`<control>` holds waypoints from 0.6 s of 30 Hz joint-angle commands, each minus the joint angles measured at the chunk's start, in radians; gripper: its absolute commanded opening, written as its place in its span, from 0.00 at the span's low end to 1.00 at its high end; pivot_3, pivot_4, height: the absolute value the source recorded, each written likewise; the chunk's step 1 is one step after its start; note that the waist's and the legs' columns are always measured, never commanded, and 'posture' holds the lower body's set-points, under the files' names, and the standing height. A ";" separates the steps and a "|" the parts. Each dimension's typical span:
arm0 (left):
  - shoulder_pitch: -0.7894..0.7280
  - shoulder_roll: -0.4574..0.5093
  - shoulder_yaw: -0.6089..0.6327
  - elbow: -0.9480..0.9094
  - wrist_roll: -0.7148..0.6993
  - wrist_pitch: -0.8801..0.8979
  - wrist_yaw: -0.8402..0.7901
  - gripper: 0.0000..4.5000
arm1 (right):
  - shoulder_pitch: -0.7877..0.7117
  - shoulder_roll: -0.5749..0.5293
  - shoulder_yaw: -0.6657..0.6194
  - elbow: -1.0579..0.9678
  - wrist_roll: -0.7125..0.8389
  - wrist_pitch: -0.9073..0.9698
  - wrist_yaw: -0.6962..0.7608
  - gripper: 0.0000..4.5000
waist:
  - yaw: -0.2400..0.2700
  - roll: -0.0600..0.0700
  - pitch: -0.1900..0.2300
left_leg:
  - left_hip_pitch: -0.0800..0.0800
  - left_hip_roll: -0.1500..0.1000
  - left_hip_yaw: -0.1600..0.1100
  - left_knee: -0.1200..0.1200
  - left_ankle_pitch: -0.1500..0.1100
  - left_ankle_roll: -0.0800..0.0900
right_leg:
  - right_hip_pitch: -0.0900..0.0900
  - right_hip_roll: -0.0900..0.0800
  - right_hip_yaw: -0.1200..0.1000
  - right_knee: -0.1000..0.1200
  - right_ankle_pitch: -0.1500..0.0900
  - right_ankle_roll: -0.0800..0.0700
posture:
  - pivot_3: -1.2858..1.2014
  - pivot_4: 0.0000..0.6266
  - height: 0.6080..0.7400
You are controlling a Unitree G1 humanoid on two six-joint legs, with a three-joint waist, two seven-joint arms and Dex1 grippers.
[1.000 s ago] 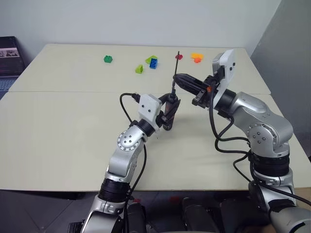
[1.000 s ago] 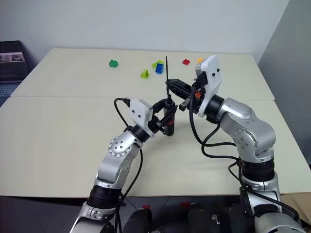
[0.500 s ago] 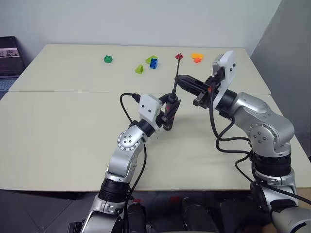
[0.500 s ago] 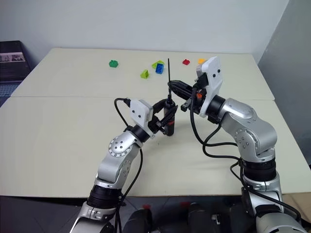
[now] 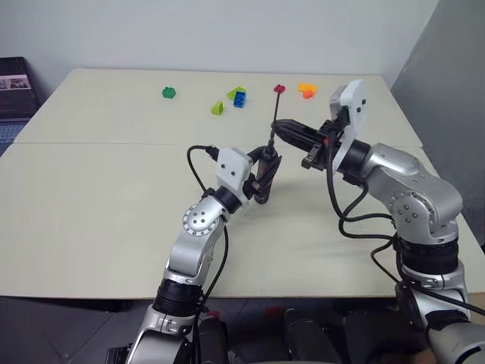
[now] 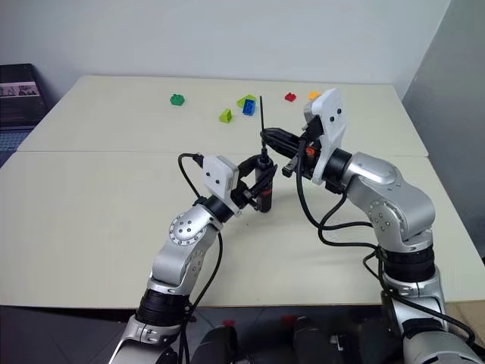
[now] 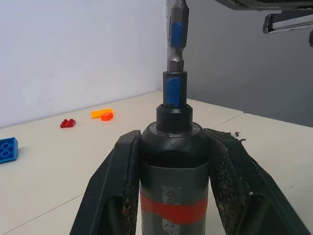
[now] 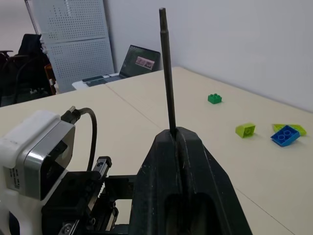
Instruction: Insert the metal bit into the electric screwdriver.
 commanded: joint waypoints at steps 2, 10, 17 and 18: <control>-0.004 0.003 0.001 -0.025 0.002 -0.015 0.001 0.36 | -0.066 -0.040 0.013 0.056 0.025 0.060 0.072 0.00 | 0.000 0.000 0.000 | 0.000 0.000 0.000 0.000 0.000 0.000 | 0.000 0.000 0.000 0.000 0.000 0.000 | 0.52 0.24 1.00; -0.001 0.004 0.002 -0.024 0.004 -0.020 0.002 0.36 | -0.151 -0.084 0.020 0.147 0.033 0.128 0.139 0.00 | 0.000 0.000 0.000 | 0.000 0.000 0.000 0.000 0.000 0.000 | 0.000 0.000 0.000 0.000 0.000 0.000 | 0.52 0.24 1.00; 0.000 0.000 0.004 -0.027 0.001 -0.014 0.008 0.36 | -0.149 -0.084 0.009 0.153 0.045 0.146 0.149 0.00 | 0.000 0.000 0.000 | 0.000 0.000 0.000 0.000 0.000 0.000 | 0.000 0.000 0.000 0.000 0.000 0.000 | 0.52 0.24 1.00; 0.000 -0.001 0.004 -0.027 0.000 -0.014 0.007 0.36 | -0.147 -0.084 0.009 0.152 0.043 0.146 0.149 0.00 | 0.000 0.000 0.000 | 0.000 0.000 0.000 0.000 0.000 0.000 | 0.000 0.000 0.000 0.000 0.000 0.000 | 0.52 0.24 1.00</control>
